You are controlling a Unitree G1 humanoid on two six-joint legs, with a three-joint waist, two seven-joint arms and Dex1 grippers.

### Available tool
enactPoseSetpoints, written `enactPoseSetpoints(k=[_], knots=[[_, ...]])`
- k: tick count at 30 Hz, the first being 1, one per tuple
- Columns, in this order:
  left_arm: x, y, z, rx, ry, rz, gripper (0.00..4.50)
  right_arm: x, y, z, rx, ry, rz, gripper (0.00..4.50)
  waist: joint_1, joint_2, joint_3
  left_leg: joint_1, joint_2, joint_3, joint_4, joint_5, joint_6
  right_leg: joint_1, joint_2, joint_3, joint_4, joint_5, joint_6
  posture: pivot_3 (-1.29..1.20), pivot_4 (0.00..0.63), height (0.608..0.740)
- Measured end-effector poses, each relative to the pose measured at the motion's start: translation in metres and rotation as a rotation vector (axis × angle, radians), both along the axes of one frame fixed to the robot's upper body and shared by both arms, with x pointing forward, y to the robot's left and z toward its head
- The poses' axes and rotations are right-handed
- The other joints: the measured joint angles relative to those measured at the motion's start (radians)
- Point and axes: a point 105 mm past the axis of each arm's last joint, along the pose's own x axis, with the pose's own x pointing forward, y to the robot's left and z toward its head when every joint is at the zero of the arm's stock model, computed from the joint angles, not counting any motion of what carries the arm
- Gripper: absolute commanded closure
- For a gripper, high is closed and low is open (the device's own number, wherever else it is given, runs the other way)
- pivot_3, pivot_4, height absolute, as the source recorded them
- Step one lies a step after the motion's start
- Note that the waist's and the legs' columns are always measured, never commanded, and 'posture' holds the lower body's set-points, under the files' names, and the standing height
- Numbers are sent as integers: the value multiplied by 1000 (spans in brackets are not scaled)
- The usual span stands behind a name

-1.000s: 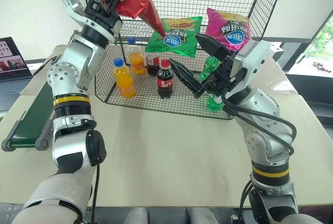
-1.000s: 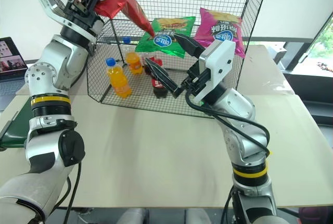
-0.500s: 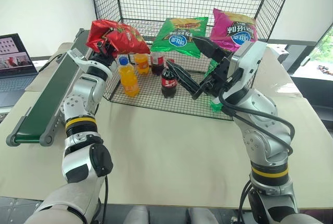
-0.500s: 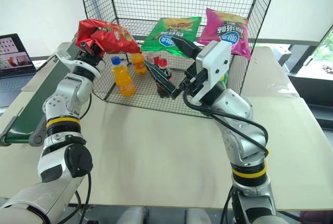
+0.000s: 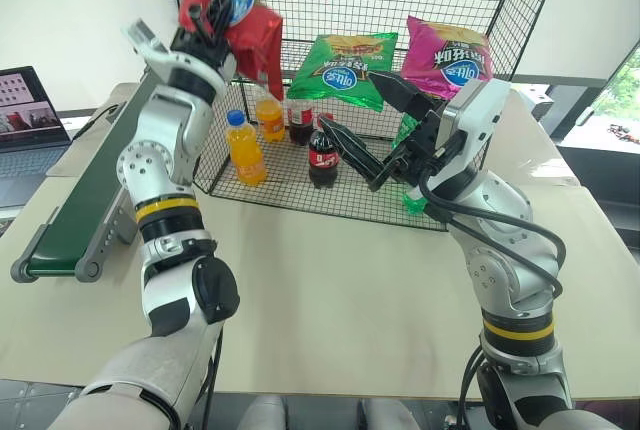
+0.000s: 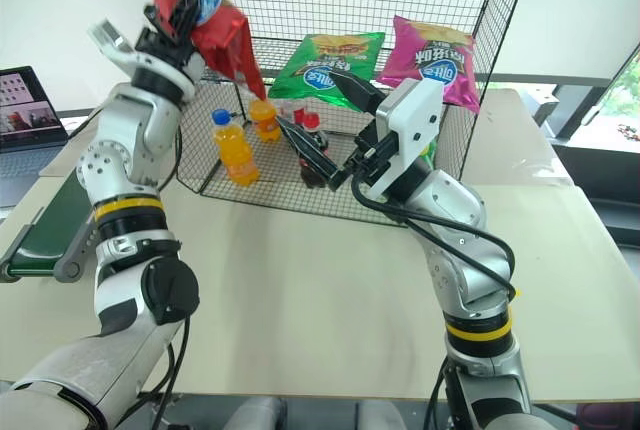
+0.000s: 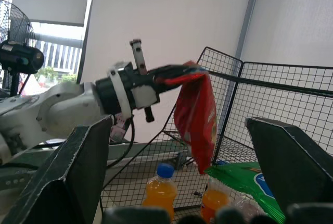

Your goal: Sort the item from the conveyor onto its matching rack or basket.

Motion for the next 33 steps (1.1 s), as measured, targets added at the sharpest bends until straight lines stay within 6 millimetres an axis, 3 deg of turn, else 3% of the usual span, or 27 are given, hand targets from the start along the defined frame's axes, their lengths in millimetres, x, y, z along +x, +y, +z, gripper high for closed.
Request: enactPoseSetpoints(k=[4,7,11,16,21,27,33], knots=[[14,-7,17,-55,-33,-16,4449,1,1,4,0,-12,3,0,-1,0,0,0,0,0,0,0,0,0,0,0,0,-3,5,0,150,738],[26,-2,11,-77,-22,11,4449,0,2,6,-1,-18,4,0,-4,1,0,0,0,0,-1,0,0,0,0,0,0,-3,5,0,150,738],[35,6,-12,-92,12,32,4449,1,1,6,-2,-17,1,0,-7,2,0,0,0,0,-1,0,0,-1,0,0,0,-3,5,0,150,738],[42,27,-60,-103,121,90,4449,2,0,5,3,-12,-8,0,-6,2,0,0,0,0,0,0,0,-1,0,0,1,-3,5,0,150,738],[25,29,-83,-76,172,93,4449,1,0,5,1,-12,-10,0,2,2,0,-1,0,0,0,0,0,0,-1,0,1,1,-1,0,150,738],[7,31,-75,-59,196,128,4449,1,0,5,-2,-12,-11,0,0,2,0,0,0,0,0,0,0,0,-1,0,1,2,-1,0,150,738],[0,33,-95,-29,317,169,4449,1,0,5,-3,-12,-9,0,2,2,0,0,0,0,1,0,-1,0,-1,0,1,2,-1,0,150,738]])
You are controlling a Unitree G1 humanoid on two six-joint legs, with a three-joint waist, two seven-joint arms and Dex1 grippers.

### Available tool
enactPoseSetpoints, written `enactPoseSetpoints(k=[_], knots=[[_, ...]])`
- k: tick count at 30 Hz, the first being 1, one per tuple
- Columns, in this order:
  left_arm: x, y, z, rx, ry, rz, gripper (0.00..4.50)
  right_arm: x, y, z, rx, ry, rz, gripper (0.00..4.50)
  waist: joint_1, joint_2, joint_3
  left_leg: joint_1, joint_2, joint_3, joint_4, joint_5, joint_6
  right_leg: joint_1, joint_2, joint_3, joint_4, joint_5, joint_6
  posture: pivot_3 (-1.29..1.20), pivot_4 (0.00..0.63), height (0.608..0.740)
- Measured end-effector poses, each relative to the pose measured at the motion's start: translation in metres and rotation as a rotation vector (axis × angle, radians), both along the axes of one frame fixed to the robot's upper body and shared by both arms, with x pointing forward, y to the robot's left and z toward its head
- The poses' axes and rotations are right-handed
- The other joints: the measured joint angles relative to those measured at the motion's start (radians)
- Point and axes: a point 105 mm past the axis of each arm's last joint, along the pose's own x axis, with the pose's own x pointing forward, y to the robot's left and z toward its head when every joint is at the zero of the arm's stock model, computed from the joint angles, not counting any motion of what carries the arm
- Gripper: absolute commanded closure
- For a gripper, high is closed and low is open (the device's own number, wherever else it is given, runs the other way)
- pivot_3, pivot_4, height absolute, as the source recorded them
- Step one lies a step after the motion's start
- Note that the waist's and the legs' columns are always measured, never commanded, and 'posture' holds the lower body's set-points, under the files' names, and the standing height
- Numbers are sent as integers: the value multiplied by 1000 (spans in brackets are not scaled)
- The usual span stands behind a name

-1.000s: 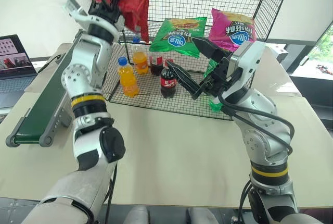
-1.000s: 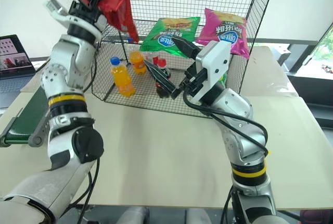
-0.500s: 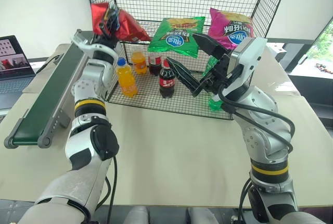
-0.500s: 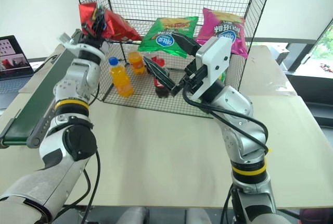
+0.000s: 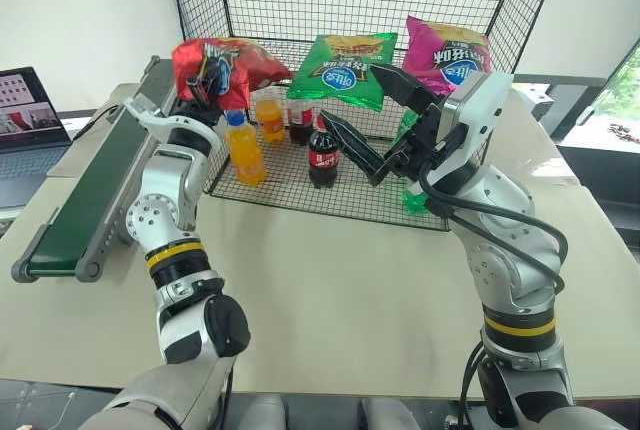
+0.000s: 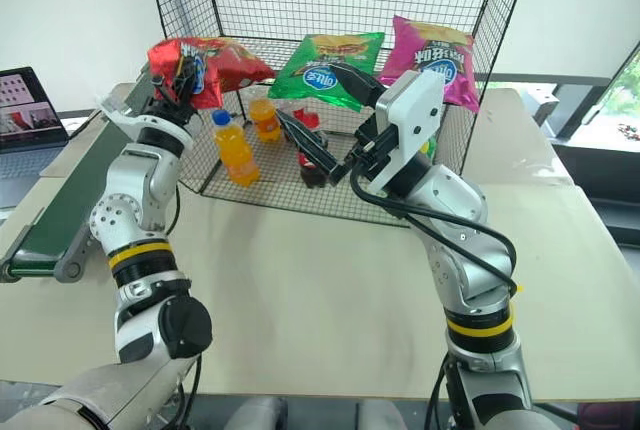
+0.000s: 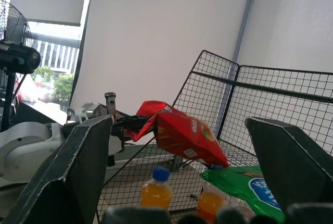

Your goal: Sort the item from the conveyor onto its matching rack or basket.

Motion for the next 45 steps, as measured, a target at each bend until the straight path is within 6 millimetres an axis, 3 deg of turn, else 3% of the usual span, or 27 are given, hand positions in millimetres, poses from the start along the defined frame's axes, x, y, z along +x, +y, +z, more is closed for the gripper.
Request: enactPoseSetpoints(k=[11,16,29,33,37,45], knots=[[1,-4,-5,-1,121,29,4449,0,0,0,0,0,-2,0,0,0,0,0,0,0,0,0,0,0,0,0,0,0,0,0,150,738],[8,-18,-5,47,141,3,4449,1,0,0,-1,-1,-7,0,3,0,0,0,-1,0,0,1,-1,0,0,0,-1,0,0,0,150,738],[29,-52,49,285,-48,-59,4449,1,-1,0,-1,-3,-15,0,-2,0,0,0,-1,0,-1,1,-2,0,0,0,-2,-1,3,0,150,738],[42,-42,50,256,-12,-10,4449,1,-1,0,0,-4,-16,0,-3,0,0,0,-1,0,-1,1,-2,0,0,0,-1,-4,7,0,150,738],[53,-21,36,220,78,84,4449,1,-1,1,0,-6,-18,0,-3,0,0,0,-1,0,-1,1,-2,0,0,0,-1,-4,7,0,150,738],[56,2,28,235,162,220,4449,-1,-2,3,6,-16,-29,0,-1,0,0,0,-1,0,-1,1,-2,0,0,0,-1,-4,7,0,150,738]])
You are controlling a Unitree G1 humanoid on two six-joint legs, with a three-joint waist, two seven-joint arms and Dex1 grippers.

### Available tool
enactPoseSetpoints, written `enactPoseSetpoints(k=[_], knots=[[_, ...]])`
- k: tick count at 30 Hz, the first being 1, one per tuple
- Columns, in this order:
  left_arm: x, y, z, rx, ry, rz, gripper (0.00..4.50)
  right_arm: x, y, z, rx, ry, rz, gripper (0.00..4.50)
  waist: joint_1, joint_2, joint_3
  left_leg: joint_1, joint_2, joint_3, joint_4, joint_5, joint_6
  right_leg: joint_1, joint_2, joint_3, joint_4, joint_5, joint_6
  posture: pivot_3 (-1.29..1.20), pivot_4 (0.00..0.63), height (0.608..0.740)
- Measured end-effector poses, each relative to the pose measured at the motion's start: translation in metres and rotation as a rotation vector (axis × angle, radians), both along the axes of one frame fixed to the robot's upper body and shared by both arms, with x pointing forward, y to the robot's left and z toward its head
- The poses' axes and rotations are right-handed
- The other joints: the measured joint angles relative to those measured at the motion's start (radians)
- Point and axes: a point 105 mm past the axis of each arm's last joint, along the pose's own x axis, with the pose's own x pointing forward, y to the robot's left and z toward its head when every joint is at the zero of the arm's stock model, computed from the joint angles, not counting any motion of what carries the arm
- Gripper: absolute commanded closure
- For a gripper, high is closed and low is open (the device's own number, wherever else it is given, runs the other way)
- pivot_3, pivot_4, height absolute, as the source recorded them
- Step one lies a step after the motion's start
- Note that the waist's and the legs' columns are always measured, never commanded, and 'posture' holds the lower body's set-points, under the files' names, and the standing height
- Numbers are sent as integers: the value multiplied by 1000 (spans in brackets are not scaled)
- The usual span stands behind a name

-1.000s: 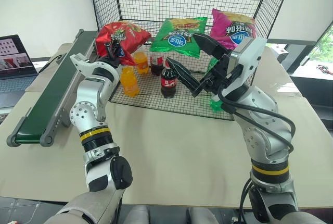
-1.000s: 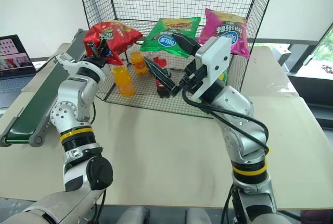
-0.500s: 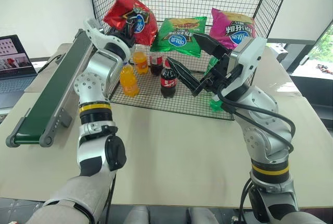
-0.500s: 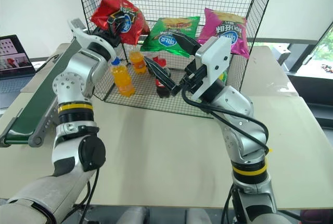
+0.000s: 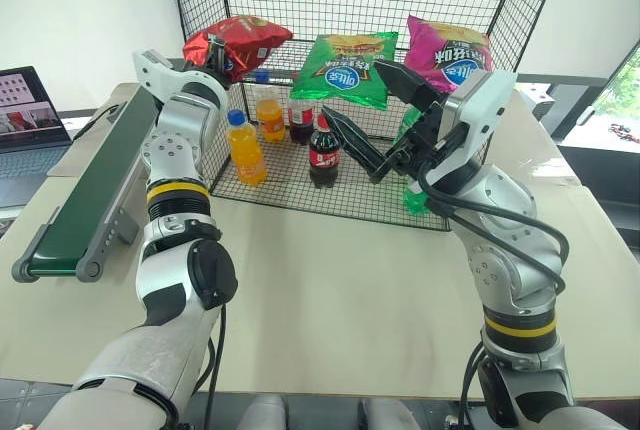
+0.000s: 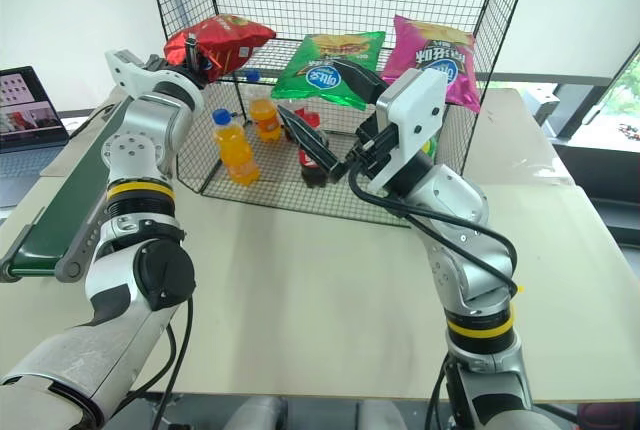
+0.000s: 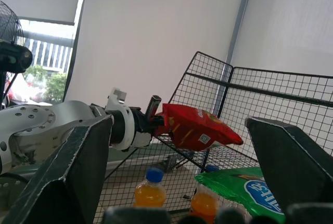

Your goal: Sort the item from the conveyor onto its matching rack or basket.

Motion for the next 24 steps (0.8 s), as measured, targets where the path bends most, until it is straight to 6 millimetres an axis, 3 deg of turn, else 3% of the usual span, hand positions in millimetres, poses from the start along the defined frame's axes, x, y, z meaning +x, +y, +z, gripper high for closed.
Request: enactPoseSetpoints(k=[5,13,18,24], knots=[[-1,-8,-2,24,8,3,4449,0,0,0,1,0,-1,0,1,0,0,0,0,0,0,0,0,0,0,0,0,0,0,0,150,738],[2,-41,-9,121,35,-82,4449,0,0,0,1,1,-1,0,0,0,0,0,0,0,0,0,0,0,0,0,0,0,0,0,150,738],[8,-42,-7,112,36,-69,4449,0,0,0,2,1,-4,0,-1,0,0,0,0,0,0,0,0,0,0,0,0,0,0,0,150,738],[16,-28,-6,76,44,-6,4449,1,-1,0,3,1,-7,0,-2,0,0,0,0,0,0,0,0,0,0,0,0,0,0,0,150,738]])
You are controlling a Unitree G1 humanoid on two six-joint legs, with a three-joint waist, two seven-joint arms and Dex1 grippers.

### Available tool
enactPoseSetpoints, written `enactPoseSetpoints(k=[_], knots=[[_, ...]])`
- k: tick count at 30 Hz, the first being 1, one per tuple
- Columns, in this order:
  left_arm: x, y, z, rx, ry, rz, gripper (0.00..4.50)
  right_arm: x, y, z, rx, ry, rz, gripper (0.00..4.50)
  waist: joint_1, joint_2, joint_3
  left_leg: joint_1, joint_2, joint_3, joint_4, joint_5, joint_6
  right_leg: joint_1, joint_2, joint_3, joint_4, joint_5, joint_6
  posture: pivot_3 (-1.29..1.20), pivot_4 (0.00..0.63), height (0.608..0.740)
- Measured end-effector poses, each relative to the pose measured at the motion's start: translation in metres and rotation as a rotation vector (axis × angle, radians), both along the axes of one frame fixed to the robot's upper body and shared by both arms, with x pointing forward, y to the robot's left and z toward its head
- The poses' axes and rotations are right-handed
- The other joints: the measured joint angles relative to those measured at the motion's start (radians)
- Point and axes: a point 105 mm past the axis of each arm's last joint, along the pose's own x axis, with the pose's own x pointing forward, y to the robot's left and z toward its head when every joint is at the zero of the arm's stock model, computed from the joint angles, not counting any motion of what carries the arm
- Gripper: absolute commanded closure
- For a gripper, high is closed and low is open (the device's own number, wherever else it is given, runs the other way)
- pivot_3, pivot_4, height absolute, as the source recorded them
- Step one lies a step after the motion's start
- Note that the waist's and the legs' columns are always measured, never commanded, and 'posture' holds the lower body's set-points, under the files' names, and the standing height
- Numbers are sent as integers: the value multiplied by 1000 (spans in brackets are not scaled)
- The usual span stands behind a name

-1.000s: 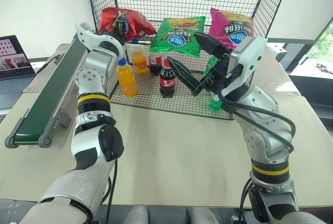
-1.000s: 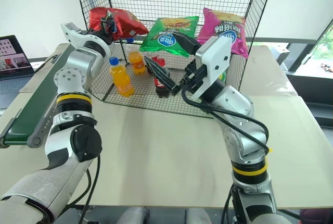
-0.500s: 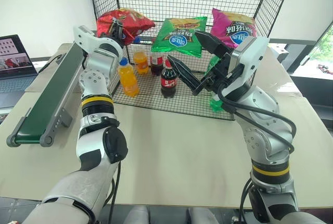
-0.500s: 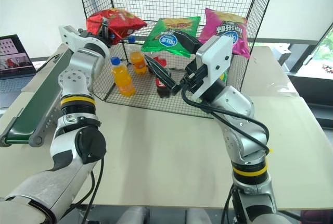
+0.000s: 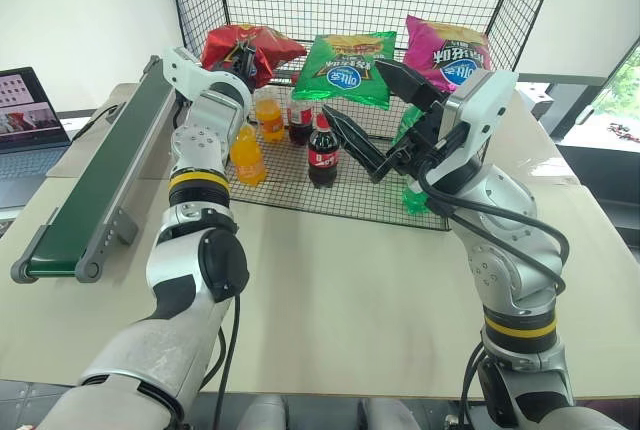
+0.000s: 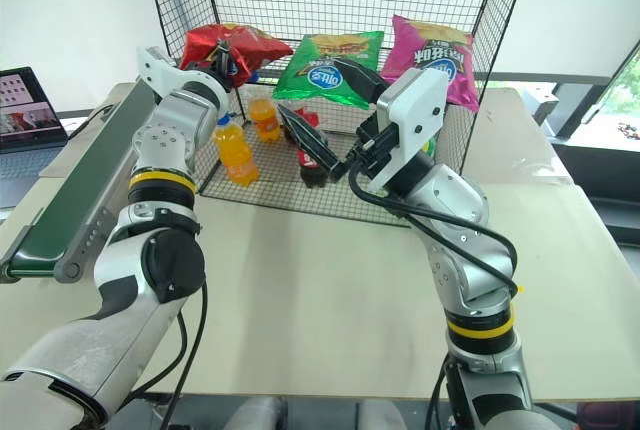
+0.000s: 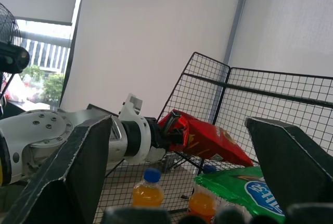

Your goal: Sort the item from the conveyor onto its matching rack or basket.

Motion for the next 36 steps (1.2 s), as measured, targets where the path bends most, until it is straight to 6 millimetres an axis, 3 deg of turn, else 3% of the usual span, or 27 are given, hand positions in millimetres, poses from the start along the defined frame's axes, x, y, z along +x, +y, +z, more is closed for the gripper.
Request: enactPoseSetpoints(k=[11,14,21,23,29,36], knots=[[5,5,-5,33,-22,15,4449,0,0,0,1,0,-2,0,0,0,0,0,0,0,0,0,0,0,0,0,0,0,0,0,150,738],[5,5,-6,33,-27,10,3714,0,0,0,1,0,-2,0,-1,0,0,0,0,0,0,0,0,0,0,0,0,0,0,0,150,738],[3,1,8,40,-79,-19,726,0,0,0,1,1,-2,0,-2,0,0,0,0,0,0,0,0,0,0,0,1,0,0,0,150,738],[0,-1,13,48,-93,-24,90,0,0,-1,1,5,-3,0,-2,0,0,0,0,0,0,0,0,0,0,0,1,0,0,0,150,738],[-18,10,2,62,-83,-20,90,1,-1,-3,0,9,-5,0,-5,1,0,1,1,0,0,0,0,0,0,0,3,1,-2,0,150,738],[-55,30,-31,122,48,-27,90,1,-2,-9,-6,31,-1,0,-1,1,0,1,1,0,1,0,0,0,0,0,3,4,-7,0,150,738]])
